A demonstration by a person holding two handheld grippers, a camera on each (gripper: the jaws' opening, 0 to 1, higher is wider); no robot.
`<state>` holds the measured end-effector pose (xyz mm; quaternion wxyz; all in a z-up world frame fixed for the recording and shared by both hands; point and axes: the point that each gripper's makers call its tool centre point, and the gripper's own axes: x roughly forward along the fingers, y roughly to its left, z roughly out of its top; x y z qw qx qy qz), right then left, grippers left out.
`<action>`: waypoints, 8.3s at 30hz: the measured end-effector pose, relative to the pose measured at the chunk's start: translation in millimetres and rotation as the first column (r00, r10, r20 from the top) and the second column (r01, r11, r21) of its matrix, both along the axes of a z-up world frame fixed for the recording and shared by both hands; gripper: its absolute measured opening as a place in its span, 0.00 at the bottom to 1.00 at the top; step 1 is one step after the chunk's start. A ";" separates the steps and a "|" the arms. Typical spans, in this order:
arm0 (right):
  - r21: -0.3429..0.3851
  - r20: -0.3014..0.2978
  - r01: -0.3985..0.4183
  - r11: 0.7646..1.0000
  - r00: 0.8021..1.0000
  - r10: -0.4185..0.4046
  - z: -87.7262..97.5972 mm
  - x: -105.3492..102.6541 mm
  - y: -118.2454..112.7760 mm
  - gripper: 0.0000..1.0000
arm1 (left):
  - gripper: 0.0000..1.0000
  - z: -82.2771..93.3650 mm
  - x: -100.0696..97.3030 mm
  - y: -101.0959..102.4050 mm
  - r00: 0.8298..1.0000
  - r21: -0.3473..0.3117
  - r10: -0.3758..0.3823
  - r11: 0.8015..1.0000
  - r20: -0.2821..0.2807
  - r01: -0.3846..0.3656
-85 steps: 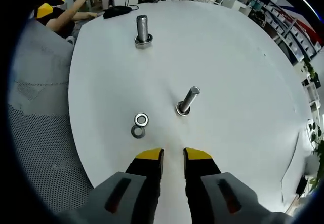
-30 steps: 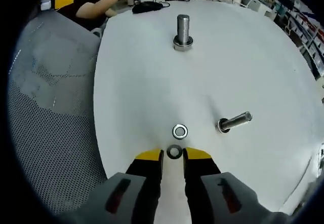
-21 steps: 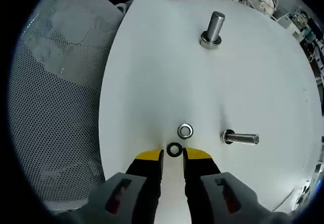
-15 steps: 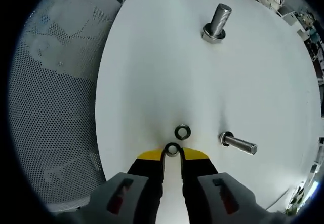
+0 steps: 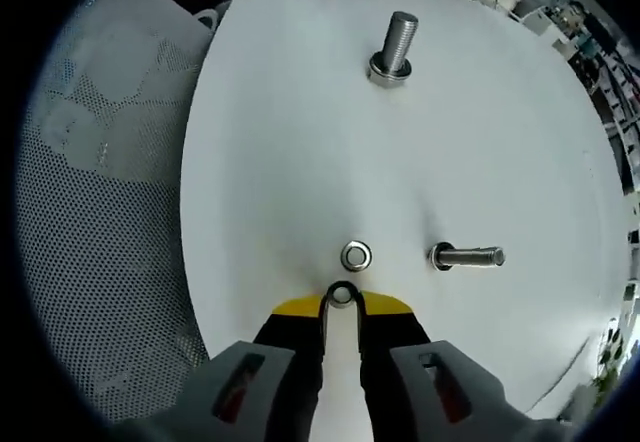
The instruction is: Place the washer onto the threaded stud by aligning its center hole with the stud, sliding it down to the base, and recovering from edge contact or off-axis alignment until the washer reaches the visible bottom stop.
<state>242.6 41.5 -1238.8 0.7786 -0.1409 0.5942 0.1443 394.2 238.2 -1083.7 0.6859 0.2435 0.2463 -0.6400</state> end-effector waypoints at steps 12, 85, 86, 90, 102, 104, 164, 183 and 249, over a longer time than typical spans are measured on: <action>-0.007 0.038 0.096 0.995 0.995 -0.095 14.5 3.1 -19.7 0.14 | 0.17 -0.7 6.2 0.3 1.000 0.000 0.022 1.000 -0.001 -0.022; 0.006 0.047 0.130 0.992 0.990 -0.130 11.1 28.6 -54.7 0.15 | 0.15 -9.7 7.6 4.5 0.999 0.052 0.034 0.998 -0.011 -0.034; 0.006 0.047 0.139 0.990 0.989 -0.139 12.1 26.2 -55.2 0.16 | 0.15 -7.4 4.9 3.6 0.999 0.052 0.033 0.998 -0.010 -0.032; 0.007 0.053 0.154 0.988 0.987 -0.154 15.0 16.7 -54.2 0.17 | 0.15 -8.9 5.8 3.7 0.999 0.055 0.032 0.998 -0.007 -0.032; 0.002 0.043 0.163 0.987 0.986 -0.163 19.5 -0.4 -51.8 0.19 | 0.16 -10.9 5.9 4.3 1.000 0.055 0.029 0.998 0.003 -0.029; 0.008 0.045 0.167 0.986 0.985 -0.167 19.5 -1.5 -50.0 0.21 | 0.16 -11.5 5.1 4.1 1.000 0.057 0.023 0.998 0.006 -0.023; -0.016 -0.103 -0.105 0.994 0.989 0.103 -7.4 30.2 -0.4 0.16 | 0.16 -5.9 9.4 1.1 0.999 0.030 0.038 0.999 0.005 -0.038; -0.030 -0.195 -0.387 0.922 0.907 0.374 -8.1 28.2 -0.9 0.16 | 0.16 -3.2 7.0 1.3 0.999 0.021 0.035 0.999 0.003 -0.035; 0.045 0.148 0.179 0.983 0.972 -0.183 32.9 12.6 -40.2 0.14 | 0.15 -1.7 6.2 1.3 1.000 0.021 0.027 0.999 0.013 -0.027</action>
